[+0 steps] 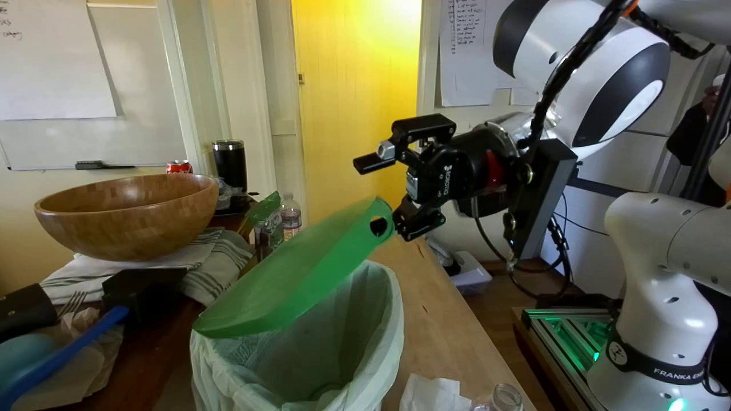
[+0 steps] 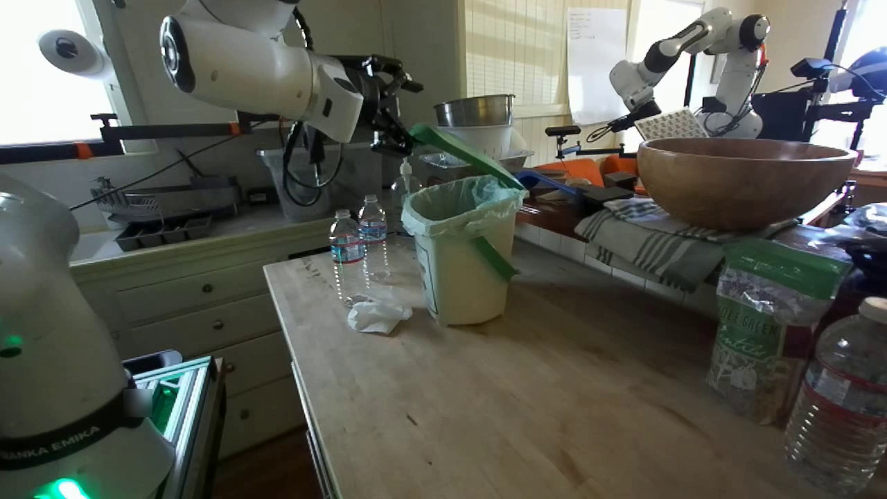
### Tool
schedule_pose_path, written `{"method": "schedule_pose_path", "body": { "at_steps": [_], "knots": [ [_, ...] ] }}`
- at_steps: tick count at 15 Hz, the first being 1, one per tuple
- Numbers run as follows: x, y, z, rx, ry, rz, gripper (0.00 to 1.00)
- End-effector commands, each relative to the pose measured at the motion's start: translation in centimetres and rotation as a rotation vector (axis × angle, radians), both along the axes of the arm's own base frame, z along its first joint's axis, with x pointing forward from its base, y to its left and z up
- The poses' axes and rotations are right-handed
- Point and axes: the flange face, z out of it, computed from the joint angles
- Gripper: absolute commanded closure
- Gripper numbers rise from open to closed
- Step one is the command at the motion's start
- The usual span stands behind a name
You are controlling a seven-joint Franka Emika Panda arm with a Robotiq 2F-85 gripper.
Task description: Open the white and green bin.
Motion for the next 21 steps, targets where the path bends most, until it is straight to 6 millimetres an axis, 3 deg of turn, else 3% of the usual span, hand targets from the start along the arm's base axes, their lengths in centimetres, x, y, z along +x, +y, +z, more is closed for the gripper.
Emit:
{"method": "schedule_pose_path", "body": {
  "at_steps": [1, 10, 21],
  "knots": [
    [1.3, -0.4, 1.6, 0.021, -0.025, -0.043, 0.00],
    [4.5, 0.4, 1.9, 0.009, -0.016, -0.081, 0.00],
    [6.9, 1.1, 3.6, -0.009, -0.071, -0.083, 0.00]
  ]
}}
